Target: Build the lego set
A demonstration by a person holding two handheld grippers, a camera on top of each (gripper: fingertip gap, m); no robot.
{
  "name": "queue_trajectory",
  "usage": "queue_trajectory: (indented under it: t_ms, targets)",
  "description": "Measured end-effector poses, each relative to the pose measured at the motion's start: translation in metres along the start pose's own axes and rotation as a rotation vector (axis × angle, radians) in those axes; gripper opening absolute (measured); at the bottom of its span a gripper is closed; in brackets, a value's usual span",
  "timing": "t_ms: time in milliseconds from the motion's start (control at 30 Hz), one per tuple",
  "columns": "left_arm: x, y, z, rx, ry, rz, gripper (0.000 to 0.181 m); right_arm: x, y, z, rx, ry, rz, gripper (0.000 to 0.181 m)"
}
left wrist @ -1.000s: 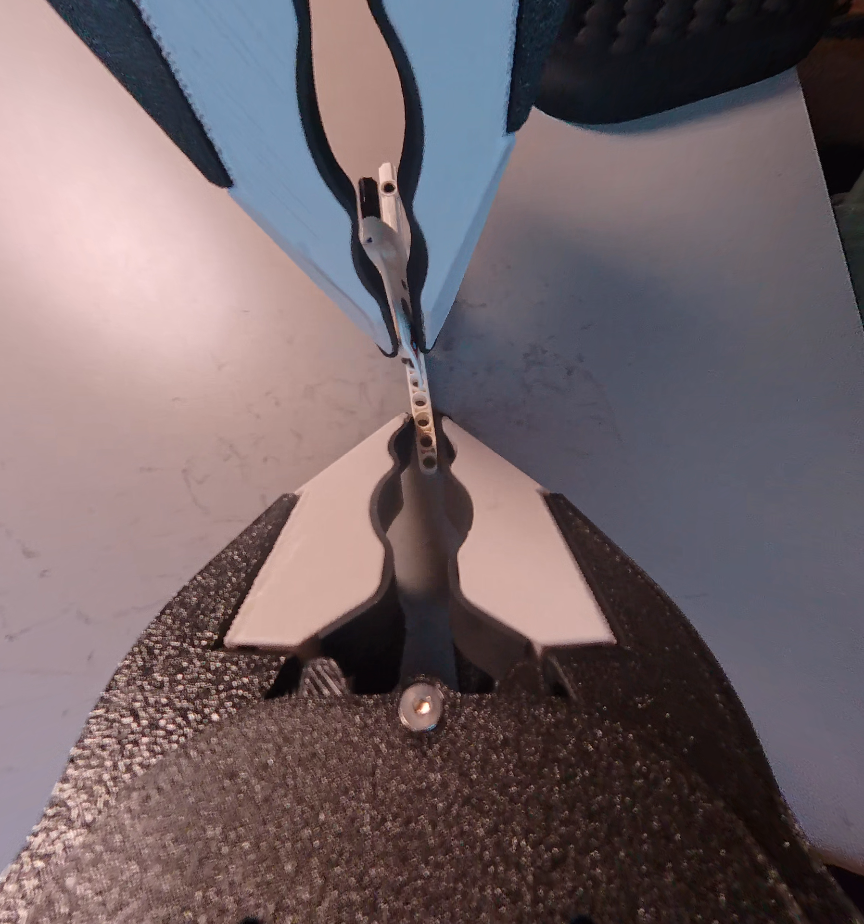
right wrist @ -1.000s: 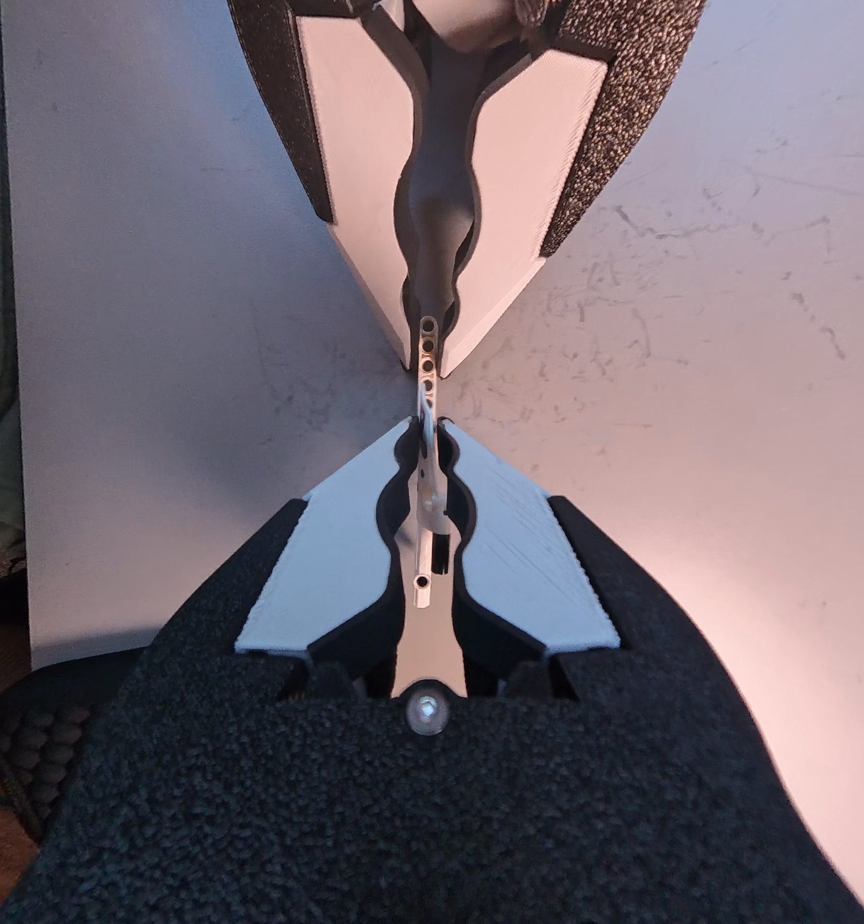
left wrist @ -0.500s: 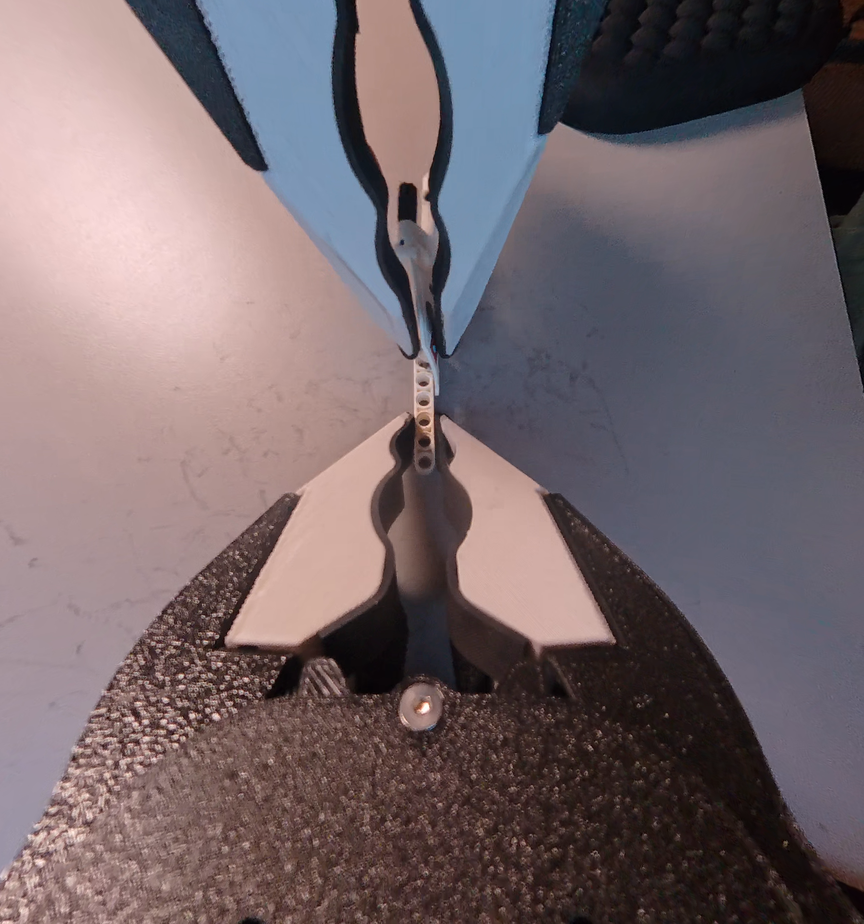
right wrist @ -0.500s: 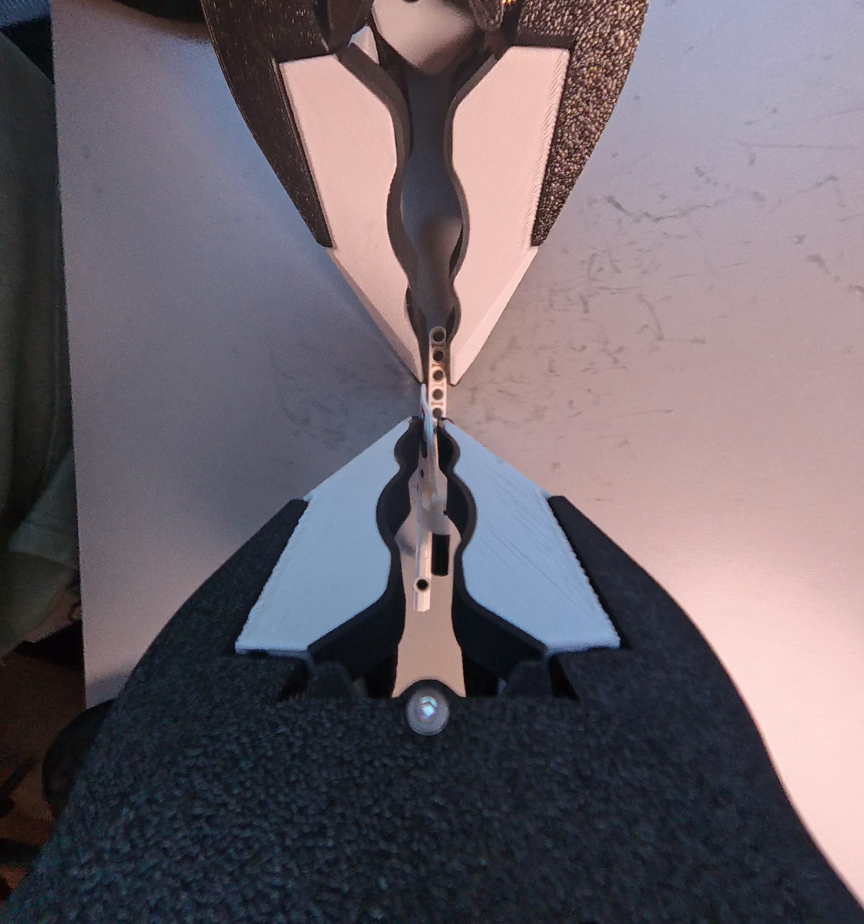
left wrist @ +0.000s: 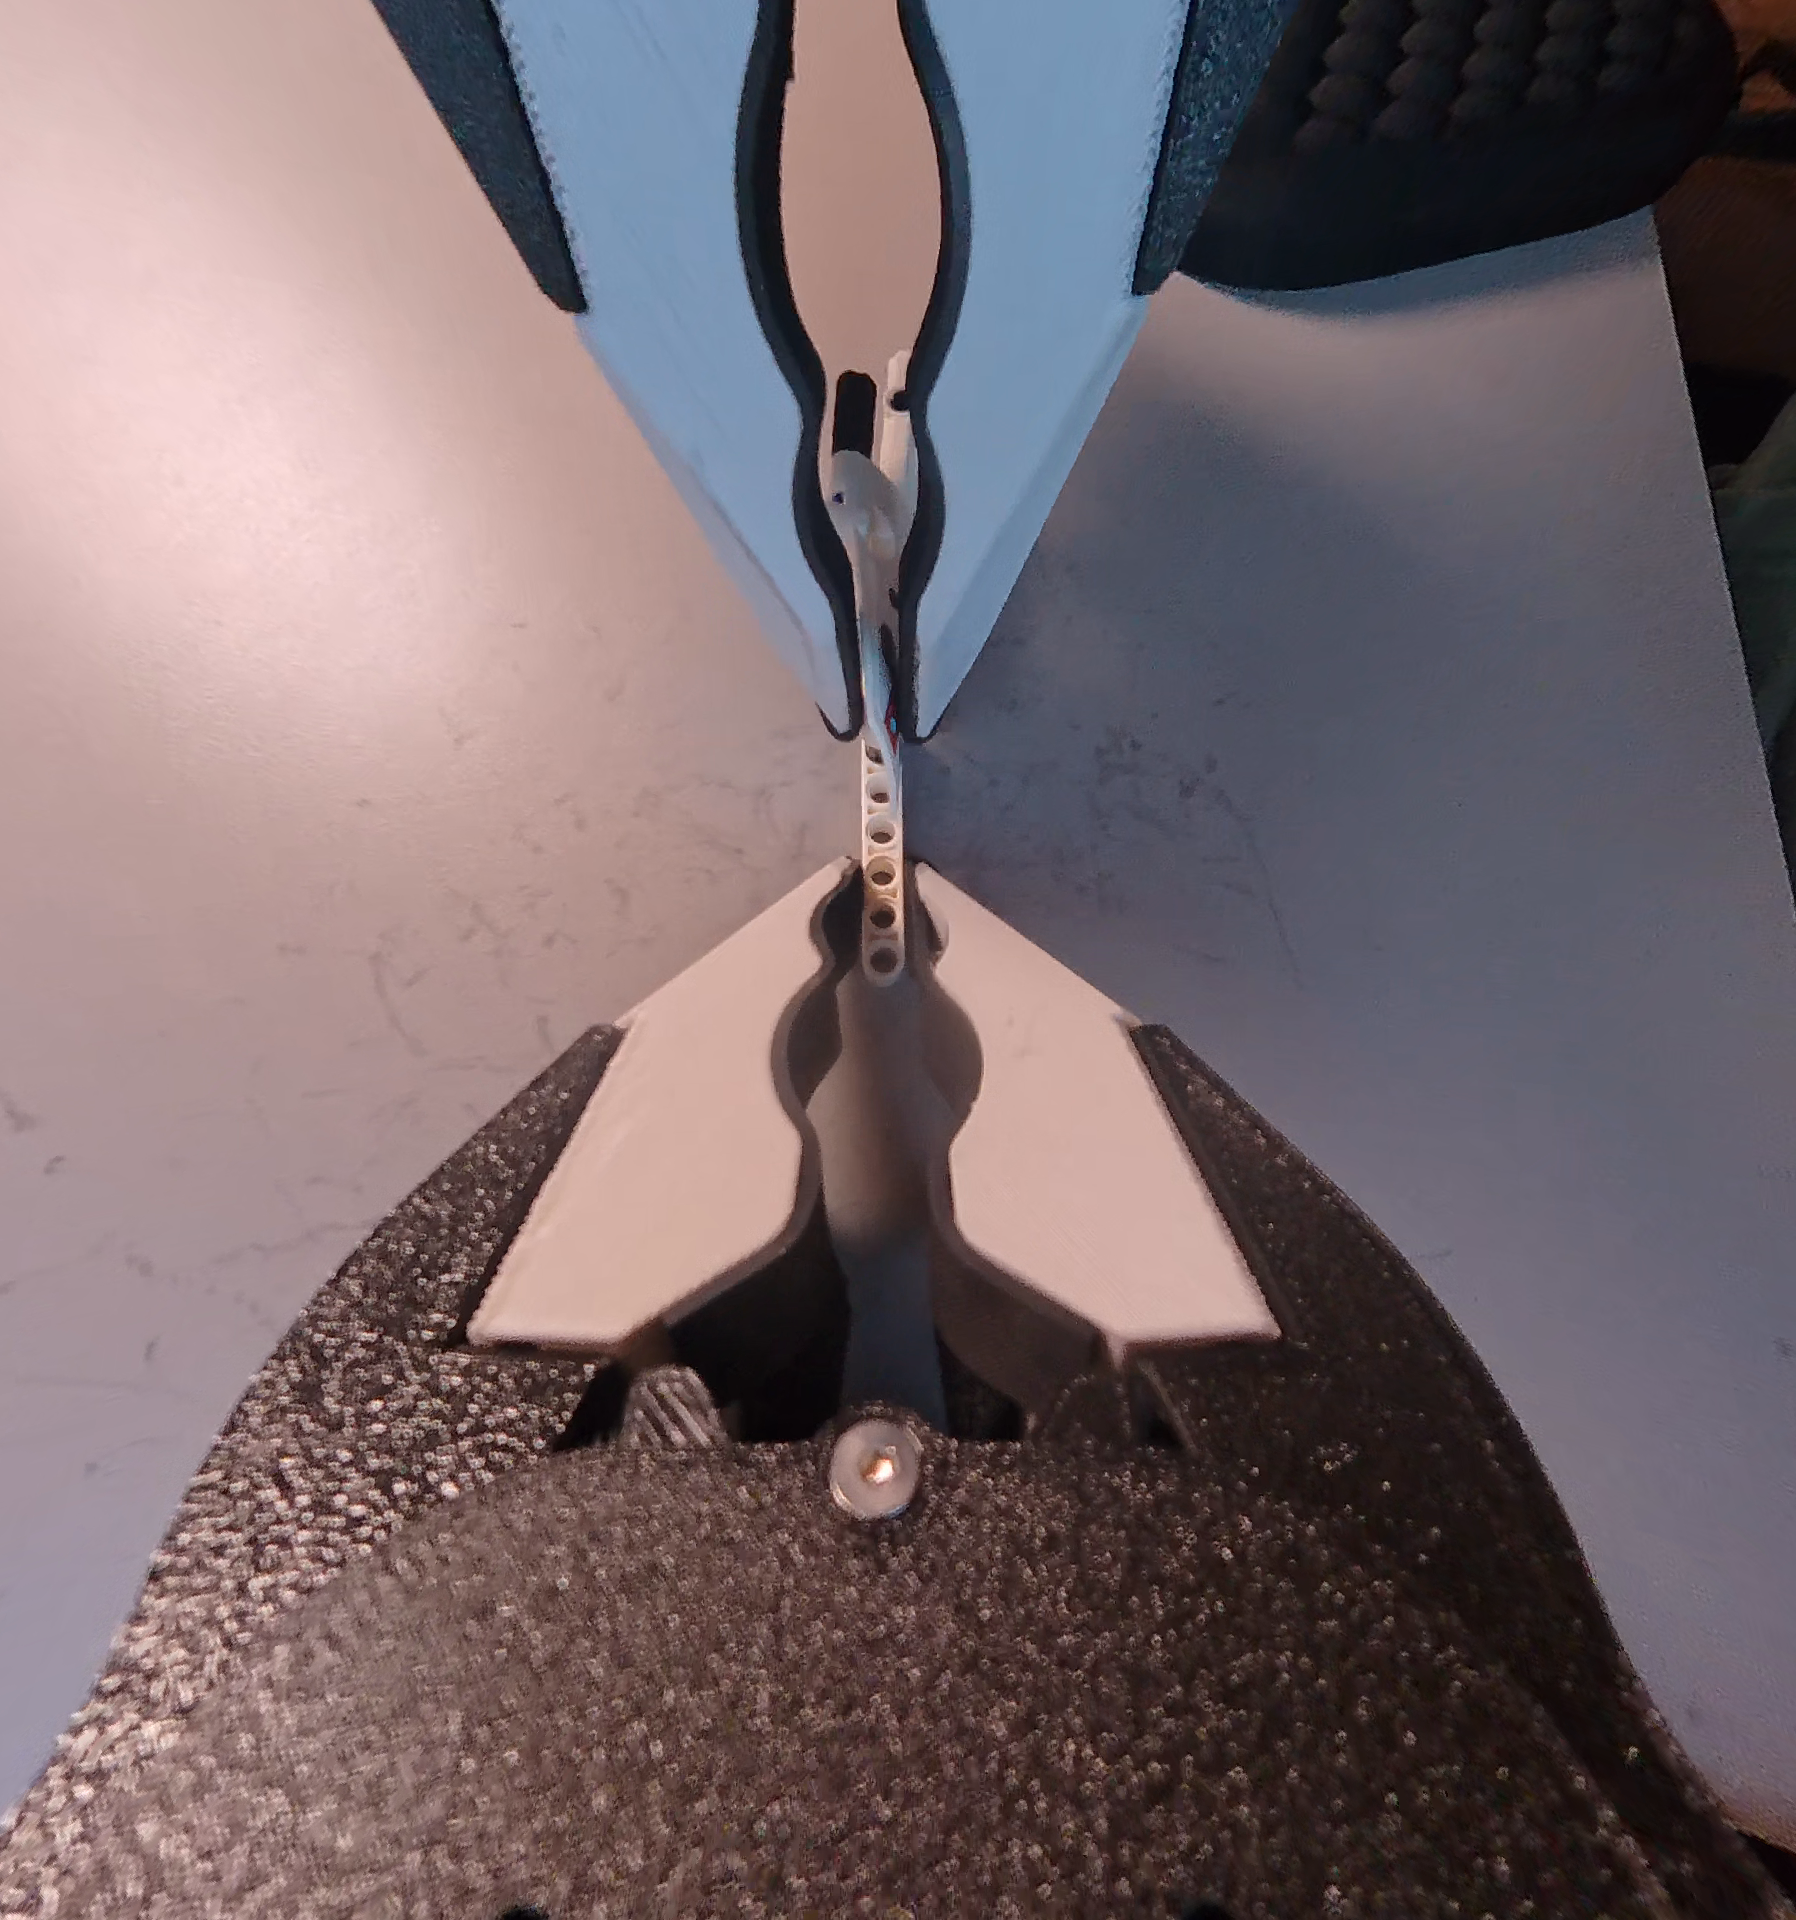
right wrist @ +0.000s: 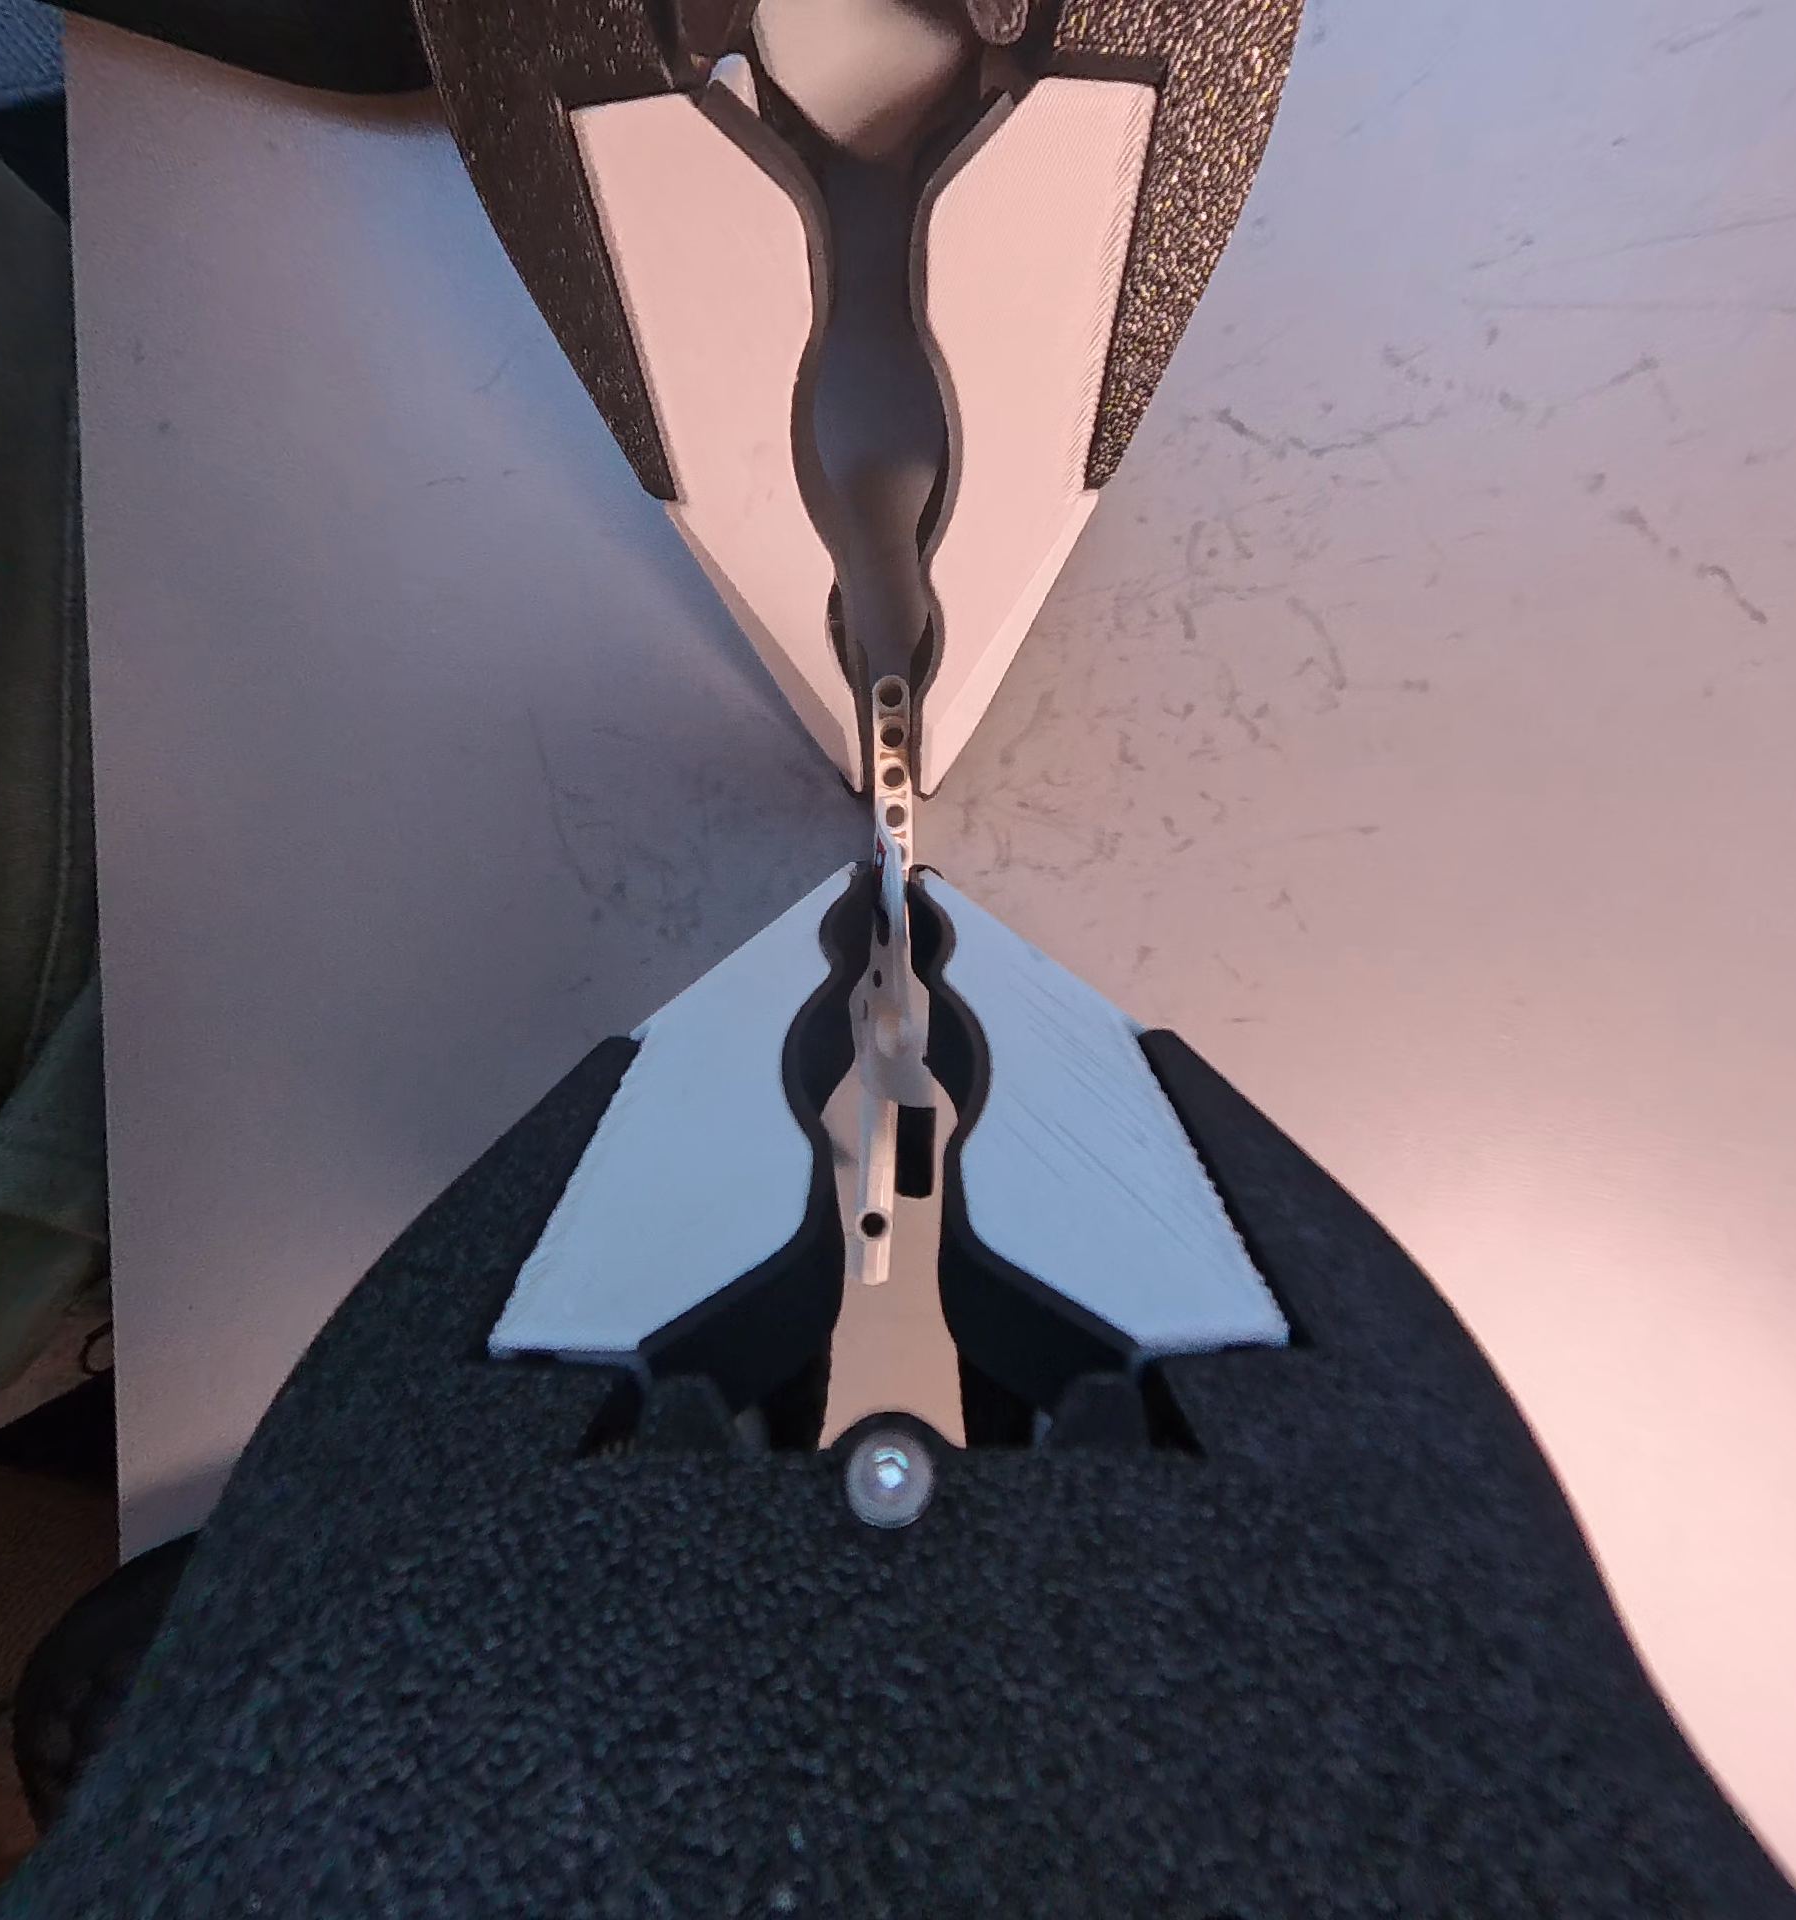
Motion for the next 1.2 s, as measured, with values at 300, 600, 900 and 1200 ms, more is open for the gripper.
queue_trajectory:
  t_ms: [300,600,900,1200]
  targets:
    - [0.0,0.0,0.0,0.03,-0.003,0.005,0.006,-0.001,0.006,0.007,-0.047,-0.077,0.045,0.006]
    - [0.0,-0.001,0.0,0.1,-0.001,-0.011,0.007,-0.002,0.008,0.012,-0.126,-0.134,0.063,0.006]
    - [0.0,-0.001,0.0,0.124,-0.003,-0.014,0.007,-0.004,0.016,0.014,-0.025,-0.157,0.164,0.006]
    - [0.0,-0.001,0.0,0.104,-0.007,-0.014,0.007,-0.006,0.023,0.022,0.072,-0.239,0.245,0.005]
Point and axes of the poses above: each gripper's, where its closed fingertips meet, x back along the fingers, z out of its underside, y = z × x across the jaws, the point moved 10 cm from there along x, back along the fingers, and after that the axes turned 6 degrees about x, right-handed, at the moved point
